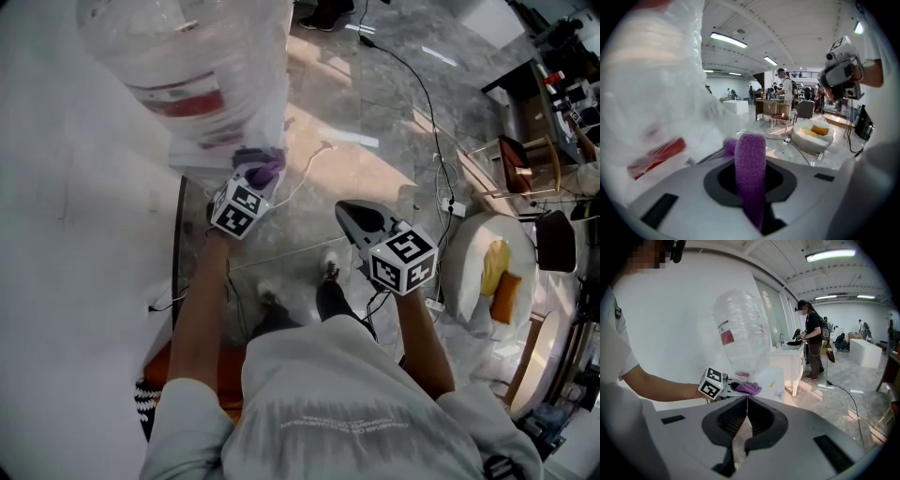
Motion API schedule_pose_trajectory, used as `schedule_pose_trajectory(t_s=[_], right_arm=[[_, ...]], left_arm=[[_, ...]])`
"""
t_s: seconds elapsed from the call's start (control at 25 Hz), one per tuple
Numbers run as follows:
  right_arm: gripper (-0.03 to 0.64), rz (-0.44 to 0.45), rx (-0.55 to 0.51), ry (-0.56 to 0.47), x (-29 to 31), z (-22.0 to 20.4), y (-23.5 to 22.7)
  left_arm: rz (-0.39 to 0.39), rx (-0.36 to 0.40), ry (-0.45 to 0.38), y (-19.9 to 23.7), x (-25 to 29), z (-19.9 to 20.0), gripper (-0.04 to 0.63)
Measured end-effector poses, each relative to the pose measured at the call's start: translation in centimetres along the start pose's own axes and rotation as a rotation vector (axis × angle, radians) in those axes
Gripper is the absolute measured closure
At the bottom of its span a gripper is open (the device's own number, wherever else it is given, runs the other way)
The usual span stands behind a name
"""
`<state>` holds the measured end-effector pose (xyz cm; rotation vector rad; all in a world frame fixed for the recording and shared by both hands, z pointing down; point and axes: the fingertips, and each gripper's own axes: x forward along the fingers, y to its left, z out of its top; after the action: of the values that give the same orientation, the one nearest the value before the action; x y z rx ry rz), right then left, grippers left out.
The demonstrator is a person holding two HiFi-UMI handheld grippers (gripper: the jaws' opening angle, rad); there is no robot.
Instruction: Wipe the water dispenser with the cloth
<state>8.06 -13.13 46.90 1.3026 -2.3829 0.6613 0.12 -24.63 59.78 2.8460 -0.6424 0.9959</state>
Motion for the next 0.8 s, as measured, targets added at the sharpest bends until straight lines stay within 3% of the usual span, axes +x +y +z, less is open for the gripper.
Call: schedule_pose_trajectory(t_s=[0.44, 0.52, 0.64, 0.8], right_arm=[[0.601, 0.041, -0.033, 0.013, 3.2, 1.2, 3.3], [0.601, 0.046, -0.046, 0.023, 3.8, 1.1, 3.8], [0.601, 0.050, -0.060, 0.033, 4.3, 1.1, 4.1], [0.601, 0.052, -0.069, 0.047, 4.5, 0.8, 3.7]], left_arm=[[0.301, -0.298, -0.058, 10.2, -8.3, -6.7, 0.532], [0.381, -0.344, -0.066, 12.2, -9.8, -8.0, 0.532], [0.536, -0.473, -0.123, 14.9, -12.4, -10.3, 0.532], [0.651, -0.595, -0.189, 15.9, -14.2, -13.4, 0.531]])
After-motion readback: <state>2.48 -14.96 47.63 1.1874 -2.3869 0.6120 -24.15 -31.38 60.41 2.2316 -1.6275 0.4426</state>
